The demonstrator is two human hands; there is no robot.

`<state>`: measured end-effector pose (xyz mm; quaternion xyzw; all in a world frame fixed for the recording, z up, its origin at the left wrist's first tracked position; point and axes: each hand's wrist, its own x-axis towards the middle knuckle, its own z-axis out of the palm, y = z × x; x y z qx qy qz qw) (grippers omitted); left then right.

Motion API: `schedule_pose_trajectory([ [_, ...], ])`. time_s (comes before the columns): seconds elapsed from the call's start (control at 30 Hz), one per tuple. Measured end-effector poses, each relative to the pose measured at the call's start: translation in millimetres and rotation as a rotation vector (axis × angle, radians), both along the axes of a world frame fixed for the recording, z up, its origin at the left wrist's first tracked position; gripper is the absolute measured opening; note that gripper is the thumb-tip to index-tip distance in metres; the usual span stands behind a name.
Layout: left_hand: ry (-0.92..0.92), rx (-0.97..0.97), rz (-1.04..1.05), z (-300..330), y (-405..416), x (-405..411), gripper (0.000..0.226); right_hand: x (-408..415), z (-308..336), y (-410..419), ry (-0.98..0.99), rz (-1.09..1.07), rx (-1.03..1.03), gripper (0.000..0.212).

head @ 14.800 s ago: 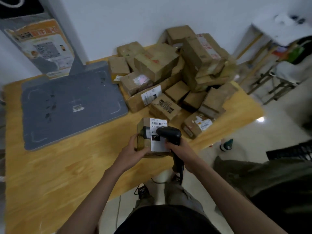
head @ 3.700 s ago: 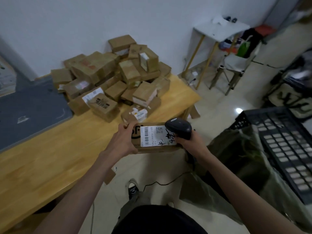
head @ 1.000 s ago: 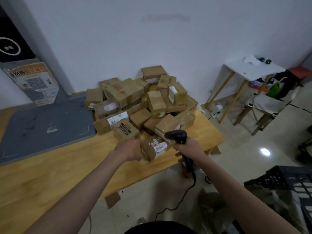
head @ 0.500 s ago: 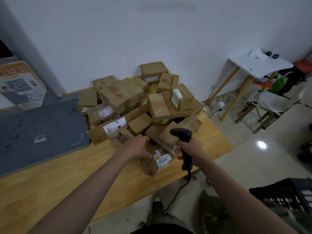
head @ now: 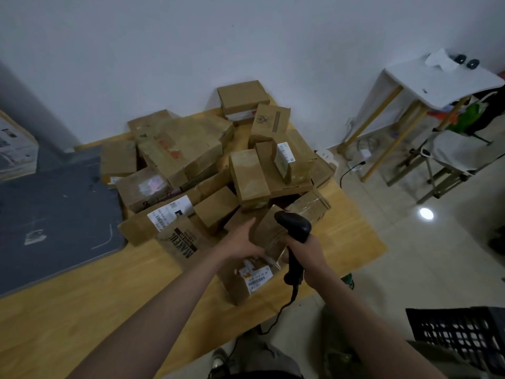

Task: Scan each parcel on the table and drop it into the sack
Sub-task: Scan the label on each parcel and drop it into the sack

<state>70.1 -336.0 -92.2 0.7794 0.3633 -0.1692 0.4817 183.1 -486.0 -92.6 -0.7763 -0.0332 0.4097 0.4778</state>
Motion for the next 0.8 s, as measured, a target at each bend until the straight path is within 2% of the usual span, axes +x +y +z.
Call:
schedule_pose_trajectory([
  [0.23,-0.077,0.024,-0.015,-2,-11,-8,0.104,-20,2,-9,0.016,-0.081,0.042,0.005],
  [0.4,-0.164,0.033,0.009,8,-12,-47,0.09,-54,8,-20,0.007,-0.127,0.087,0.019],
  [0.47,-0.195,0.02,0.033,12,-15,-72,0.09,-76,12,-20,0.006,-0.142,0.116,0.033],
  [0.53,-0.218,0.04,0.064,19,-18,-100,0.094,-100,18,-18,0.026,-0.154,0.173,0.036],
  [0.8,-0.307,0.044,0.315,35,-13,-222,0.093,-188,38,6,-0.025,-0.007,0.275,0.015],
])
